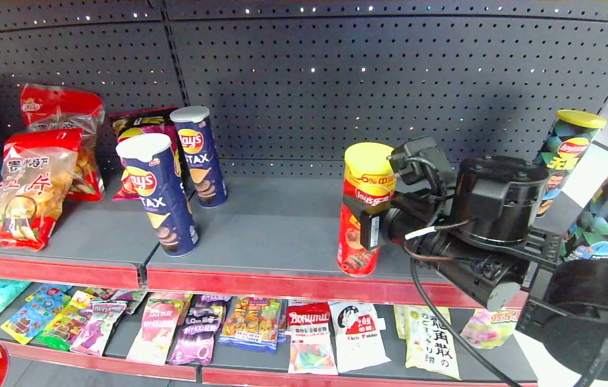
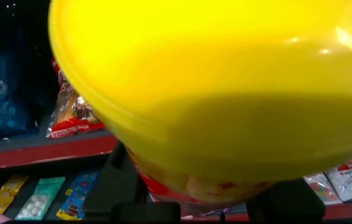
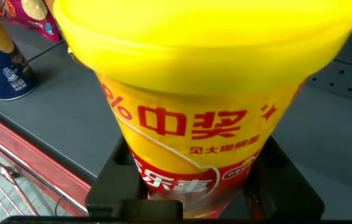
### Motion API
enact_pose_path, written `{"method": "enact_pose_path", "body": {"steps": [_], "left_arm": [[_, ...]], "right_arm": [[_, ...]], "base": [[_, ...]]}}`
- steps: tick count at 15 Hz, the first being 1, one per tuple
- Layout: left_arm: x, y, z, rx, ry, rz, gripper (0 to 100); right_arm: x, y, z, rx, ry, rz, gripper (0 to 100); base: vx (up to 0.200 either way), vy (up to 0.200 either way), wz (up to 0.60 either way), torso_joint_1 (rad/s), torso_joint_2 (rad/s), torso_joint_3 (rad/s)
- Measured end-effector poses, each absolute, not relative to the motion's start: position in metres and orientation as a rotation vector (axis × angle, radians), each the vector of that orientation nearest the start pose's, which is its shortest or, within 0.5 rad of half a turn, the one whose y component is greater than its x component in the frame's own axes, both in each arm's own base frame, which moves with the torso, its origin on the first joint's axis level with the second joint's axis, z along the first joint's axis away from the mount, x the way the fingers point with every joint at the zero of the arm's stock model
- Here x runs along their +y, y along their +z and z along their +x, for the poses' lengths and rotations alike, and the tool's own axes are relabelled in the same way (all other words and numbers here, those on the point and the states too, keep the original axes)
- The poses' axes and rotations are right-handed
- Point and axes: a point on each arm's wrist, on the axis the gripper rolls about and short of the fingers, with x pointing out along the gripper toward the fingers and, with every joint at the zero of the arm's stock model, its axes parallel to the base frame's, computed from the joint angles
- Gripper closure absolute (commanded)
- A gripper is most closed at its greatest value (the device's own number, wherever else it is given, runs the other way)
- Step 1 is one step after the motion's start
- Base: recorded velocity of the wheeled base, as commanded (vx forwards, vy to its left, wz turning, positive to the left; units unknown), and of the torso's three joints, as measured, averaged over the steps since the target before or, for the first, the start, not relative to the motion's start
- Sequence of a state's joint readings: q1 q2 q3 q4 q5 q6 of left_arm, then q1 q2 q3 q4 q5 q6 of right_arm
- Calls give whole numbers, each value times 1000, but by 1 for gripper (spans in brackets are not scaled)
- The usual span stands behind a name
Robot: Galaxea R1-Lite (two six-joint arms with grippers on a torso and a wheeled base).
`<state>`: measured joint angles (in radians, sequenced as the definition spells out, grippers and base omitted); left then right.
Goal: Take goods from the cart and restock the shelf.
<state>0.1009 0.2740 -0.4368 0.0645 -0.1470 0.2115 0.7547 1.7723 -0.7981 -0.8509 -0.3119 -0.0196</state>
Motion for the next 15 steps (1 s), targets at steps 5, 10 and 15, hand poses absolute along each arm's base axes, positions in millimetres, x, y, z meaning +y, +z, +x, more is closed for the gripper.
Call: {"method": "enact_pose_path", "body": {"steps": [5,10,15], "left_arm": [[-6,193,-26,-98,-37,223,100],[-6,193,-25,-94,-38,223,100],[-6,193,-23,-84,-45,221,100]], "right_arm": [[213,180,237,105,442,-85,0],[198,182,213,109,463,-85,0],[143,182,153,100,527,-79,0]], "base": [[0,0,0,0,0,0],[0,0,0,0,0,0],[0,0,0,0,0,0]]}}
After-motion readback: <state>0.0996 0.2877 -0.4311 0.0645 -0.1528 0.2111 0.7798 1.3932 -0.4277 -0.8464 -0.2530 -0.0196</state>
